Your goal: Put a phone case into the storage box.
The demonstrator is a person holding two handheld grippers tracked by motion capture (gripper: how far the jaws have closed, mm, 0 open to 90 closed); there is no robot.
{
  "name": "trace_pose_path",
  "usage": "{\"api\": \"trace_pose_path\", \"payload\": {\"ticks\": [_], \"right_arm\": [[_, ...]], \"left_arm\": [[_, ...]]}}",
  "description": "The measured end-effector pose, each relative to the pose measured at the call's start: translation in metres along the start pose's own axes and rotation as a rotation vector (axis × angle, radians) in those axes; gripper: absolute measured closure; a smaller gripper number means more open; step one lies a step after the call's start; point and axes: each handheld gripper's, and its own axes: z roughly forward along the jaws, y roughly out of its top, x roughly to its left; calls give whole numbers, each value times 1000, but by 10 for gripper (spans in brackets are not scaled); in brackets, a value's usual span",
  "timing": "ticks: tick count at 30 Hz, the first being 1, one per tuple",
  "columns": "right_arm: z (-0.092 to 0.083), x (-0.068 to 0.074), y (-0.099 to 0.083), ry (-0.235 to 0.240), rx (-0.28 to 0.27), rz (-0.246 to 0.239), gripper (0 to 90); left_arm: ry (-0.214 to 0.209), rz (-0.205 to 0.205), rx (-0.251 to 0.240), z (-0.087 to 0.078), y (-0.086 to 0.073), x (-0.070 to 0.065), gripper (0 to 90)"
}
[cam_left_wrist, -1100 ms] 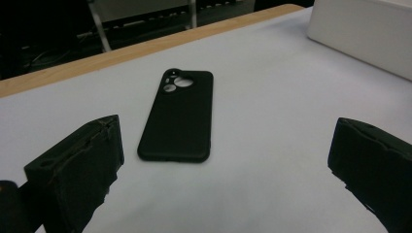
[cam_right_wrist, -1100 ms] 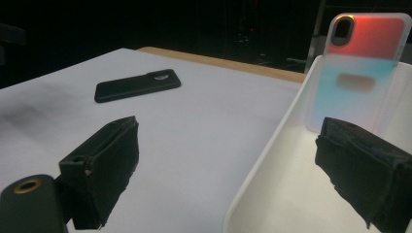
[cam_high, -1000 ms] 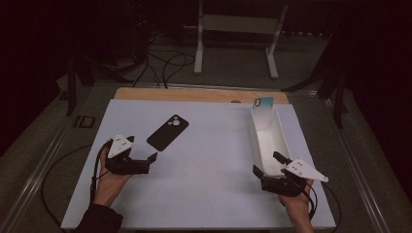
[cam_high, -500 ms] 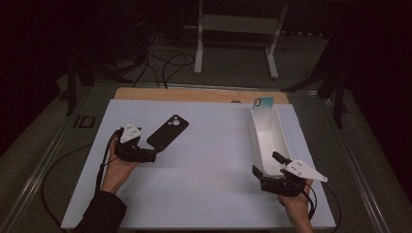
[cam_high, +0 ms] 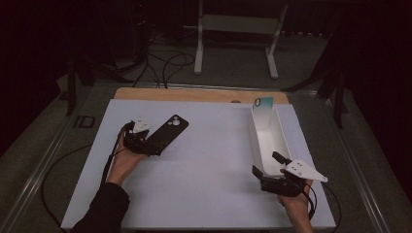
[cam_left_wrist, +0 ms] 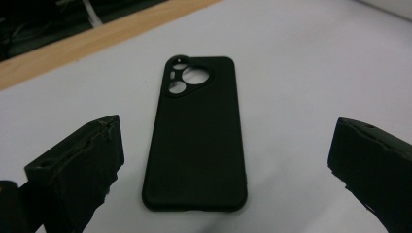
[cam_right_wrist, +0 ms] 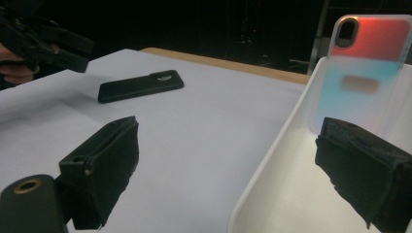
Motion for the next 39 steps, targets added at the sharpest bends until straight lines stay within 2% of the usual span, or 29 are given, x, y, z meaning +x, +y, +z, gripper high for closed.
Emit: {"api": "trace_pose_path", "payload": {"ticks": [2, 3, 7, 10, 12, 17, 20, 22, 30, 33, 39], "right_arm": [[0, 0, 0, 0, 0, 0, 86], [0, 0, 0, 0, 0, 0, 87], [0, -1, 0, 6, -4, 11, 86], [0, -1, 0, 6, -5, 11, 86], [0, -1, 0, 9, -6, 19, 86], [0, -2, 0, 9, -4, 19, 86], [0, -3, 0, 11, -6, 22, 86], [0, -3, -1, 12, -6, 22, 86], [0, -3, -1, 14, -6, 25, 86], [0, -3, -1, 15, -6, 24, 87], [0, -4, -1, 13, -5, 23, 87]], "left_arm": [[0, 0, 0, 0, 0, 0, 2], [-5, -11, 14, 8, -2, 2, 2], [-7, -23, 28, 17, -3, 4, 2], [-7, -23, 28, 17, -3, 4, 2], [2, -50, 36, 29, -2, 7, 2], [8, -68, 48, 36, -3, 9, 2], [14, -83, 76, 48, -5, 11, 2], [19, -78, 90, 52, -5, 12, 2], [29, -102, 130, 63, -4, 19, 3], [21, -114, 155, 66, -6, 20, 5], [22, -94, 198, 68, -9, 20, 19]]}}
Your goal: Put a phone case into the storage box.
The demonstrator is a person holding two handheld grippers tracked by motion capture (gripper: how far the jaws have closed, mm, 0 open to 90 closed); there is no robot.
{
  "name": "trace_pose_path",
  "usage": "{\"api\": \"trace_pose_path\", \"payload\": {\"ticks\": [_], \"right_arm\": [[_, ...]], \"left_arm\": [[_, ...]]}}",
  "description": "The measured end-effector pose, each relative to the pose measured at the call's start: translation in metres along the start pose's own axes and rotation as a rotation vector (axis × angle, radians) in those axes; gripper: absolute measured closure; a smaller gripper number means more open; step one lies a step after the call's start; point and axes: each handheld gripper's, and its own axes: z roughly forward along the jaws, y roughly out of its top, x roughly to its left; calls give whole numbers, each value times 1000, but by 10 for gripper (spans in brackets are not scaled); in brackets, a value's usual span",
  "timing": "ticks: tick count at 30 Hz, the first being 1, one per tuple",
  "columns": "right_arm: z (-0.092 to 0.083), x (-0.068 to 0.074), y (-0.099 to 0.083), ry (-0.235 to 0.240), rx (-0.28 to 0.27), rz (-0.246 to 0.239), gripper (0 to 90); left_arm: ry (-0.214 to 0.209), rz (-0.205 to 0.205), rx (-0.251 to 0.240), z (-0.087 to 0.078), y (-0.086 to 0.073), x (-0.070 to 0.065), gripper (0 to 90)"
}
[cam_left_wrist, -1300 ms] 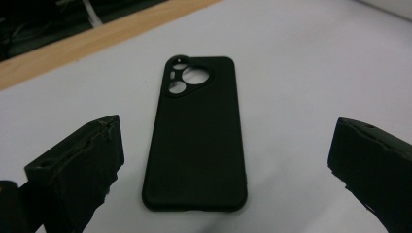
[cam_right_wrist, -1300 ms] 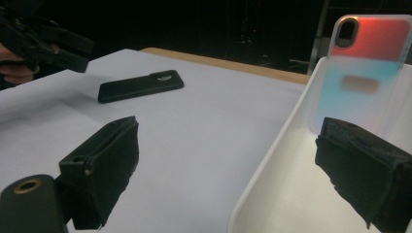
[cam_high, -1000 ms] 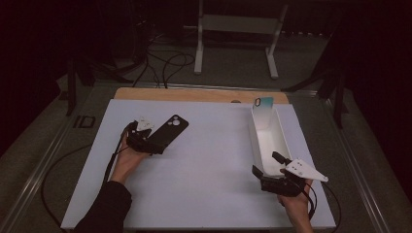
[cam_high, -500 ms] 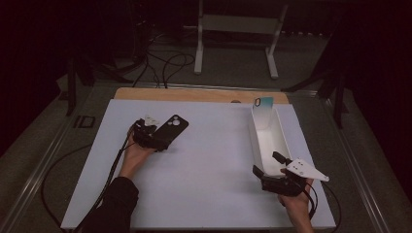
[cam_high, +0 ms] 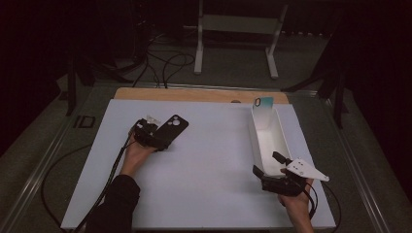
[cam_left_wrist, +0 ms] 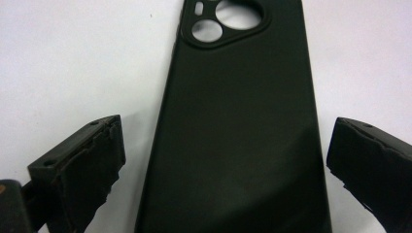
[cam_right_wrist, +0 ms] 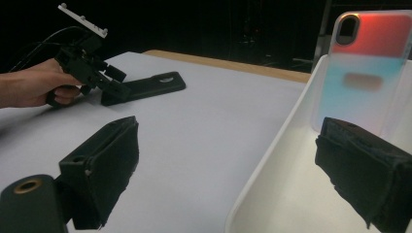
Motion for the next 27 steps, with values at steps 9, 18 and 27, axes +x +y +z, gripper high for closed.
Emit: {"api": "trace_pose_path", "payload": {"ticks": [9, 18, 27], "right_arm": [[0, 1, 0, -1, 2, -1, 87], [0, 2, 0, -1, 1, -5, 87], [0, 1, 1, -1, 1, -7, 87]], "left_arm": [[0, 15, 38, 1, 1, -3, 66], [-2, 14, 104, -1, 8, -6, 131], [-6, 17, 126, -6, 8, -7, 169]]}}
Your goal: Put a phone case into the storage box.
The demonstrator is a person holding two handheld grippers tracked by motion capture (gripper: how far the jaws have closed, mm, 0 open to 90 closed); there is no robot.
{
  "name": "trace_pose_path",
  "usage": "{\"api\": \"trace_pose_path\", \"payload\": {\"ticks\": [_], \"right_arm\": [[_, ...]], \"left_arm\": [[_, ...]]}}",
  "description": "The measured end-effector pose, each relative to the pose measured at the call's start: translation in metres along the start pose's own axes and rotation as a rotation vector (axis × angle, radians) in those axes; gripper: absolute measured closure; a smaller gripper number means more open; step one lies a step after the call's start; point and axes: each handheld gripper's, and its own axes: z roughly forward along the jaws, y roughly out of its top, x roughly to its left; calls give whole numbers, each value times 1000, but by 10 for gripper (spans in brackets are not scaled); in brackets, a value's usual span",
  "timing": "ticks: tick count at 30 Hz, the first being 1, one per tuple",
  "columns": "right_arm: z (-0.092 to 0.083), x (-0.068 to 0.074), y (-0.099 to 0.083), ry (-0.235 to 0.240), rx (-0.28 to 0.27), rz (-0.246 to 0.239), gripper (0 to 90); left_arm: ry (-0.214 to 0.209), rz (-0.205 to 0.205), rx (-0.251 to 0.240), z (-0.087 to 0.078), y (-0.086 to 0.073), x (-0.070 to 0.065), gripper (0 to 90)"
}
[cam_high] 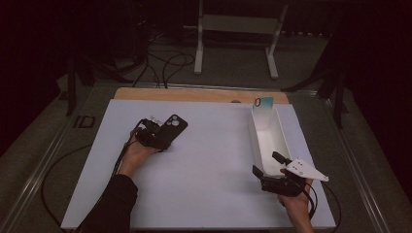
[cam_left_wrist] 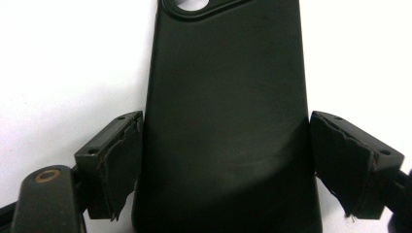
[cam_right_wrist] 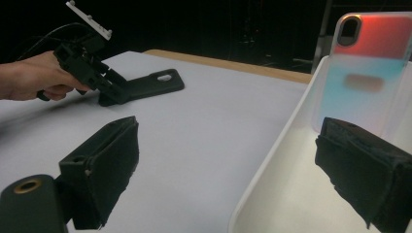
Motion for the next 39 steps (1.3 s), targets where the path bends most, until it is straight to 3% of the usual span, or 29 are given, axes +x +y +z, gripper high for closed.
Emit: {"api": "trace_pose_path", "payload": {"ticks": [6, 18, 30, 39], "right_arm": [[0, 0, 1, 2, 0, 2, 87], [2, 1, 5, 7, 5, 9, 87], [12, 3, 16, 8, 60, 12, 87], [30, 8, 38, 84, 120, 33, 87]], "left_arm": [[-14, -14, -26, -7, -2, 1, 176], [-49, 11, -128, -39, 1, -11, 177], [-74, 94, -212, -69, -2, -40, 174], [-125, 135, -250, -83, -4, -57, 171]]}}
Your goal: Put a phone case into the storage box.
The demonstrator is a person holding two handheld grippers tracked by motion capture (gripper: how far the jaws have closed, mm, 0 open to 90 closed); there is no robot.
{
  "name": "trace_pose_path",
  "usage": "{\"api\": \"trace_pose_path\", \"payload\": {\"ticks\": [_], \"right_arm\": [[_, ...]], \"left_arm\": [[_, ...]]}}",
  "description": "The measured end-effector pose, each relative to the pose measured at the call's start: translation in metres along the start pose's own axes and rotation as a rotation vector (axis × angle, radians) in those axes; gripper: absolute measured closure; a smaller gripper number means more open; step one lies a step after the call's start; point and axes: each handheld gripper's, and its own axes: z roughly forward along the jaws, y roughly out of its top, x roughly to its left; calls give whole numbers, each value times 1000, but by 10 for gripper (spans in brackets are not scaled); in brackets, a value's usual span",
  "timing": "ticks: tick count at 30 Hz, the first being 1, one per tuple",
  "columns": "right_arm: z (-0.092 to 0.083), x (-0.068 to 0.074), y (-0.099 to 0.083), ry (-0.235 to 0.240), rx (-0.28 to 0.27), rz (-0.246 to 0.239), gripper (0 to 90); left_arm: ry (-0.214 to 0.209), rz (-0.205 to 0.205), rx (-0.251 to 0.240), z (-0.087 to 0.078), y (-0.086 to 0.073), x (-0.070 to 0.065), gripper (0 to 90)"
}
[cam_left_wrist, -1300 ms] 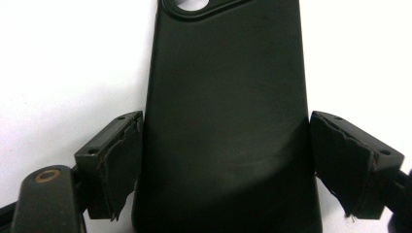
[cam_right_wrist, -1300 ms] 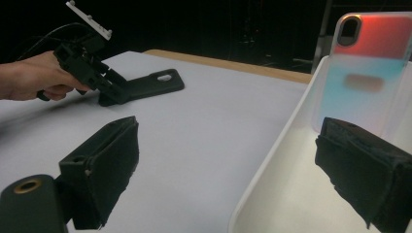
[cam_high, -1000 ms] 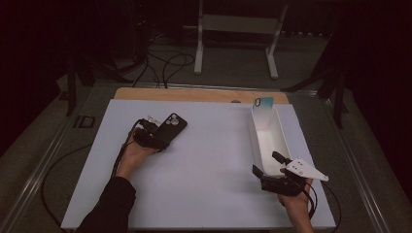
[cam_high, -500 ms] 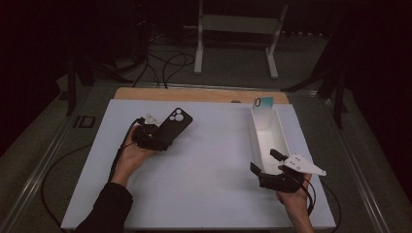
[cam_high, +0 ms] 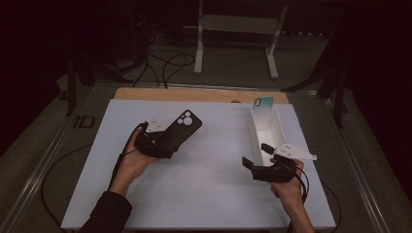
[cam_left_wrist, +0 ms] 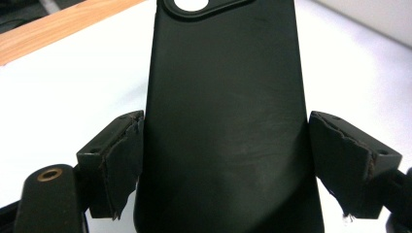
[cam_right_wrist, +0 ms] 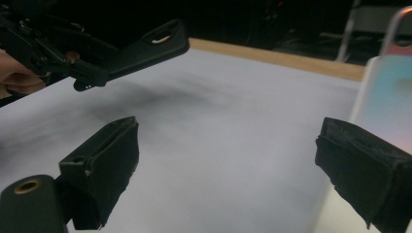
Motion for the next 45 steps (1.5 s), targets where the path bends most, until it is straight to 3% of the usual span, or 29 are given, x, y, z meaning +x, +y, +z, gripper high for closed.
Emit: {"api": "trace_pose_path", "payload": {"ticks": [9, 27, 34, 41, 45], "right_arm": [[20, 3, 20, 44, 56, 33, 86], [52, 16, 46, 132, 90, 82, 94], [62, 20, 46, 181, 118, 140, 168], [67, 24, 47, 225, 117, 167, 354], [68, 25, 47, 253, 116, 186, 458]], "left_arm": [[-38, 54, -31, -6, 6, -21, 170], [-112, 128, -97, -16, 18, -59, 167], [-139, 144, -114, -15, 21, -69, 165], [-167, 155, -127, -10, 24, -79, 162], [-160, 166, -128, -7, 24, -86, 160]]}}
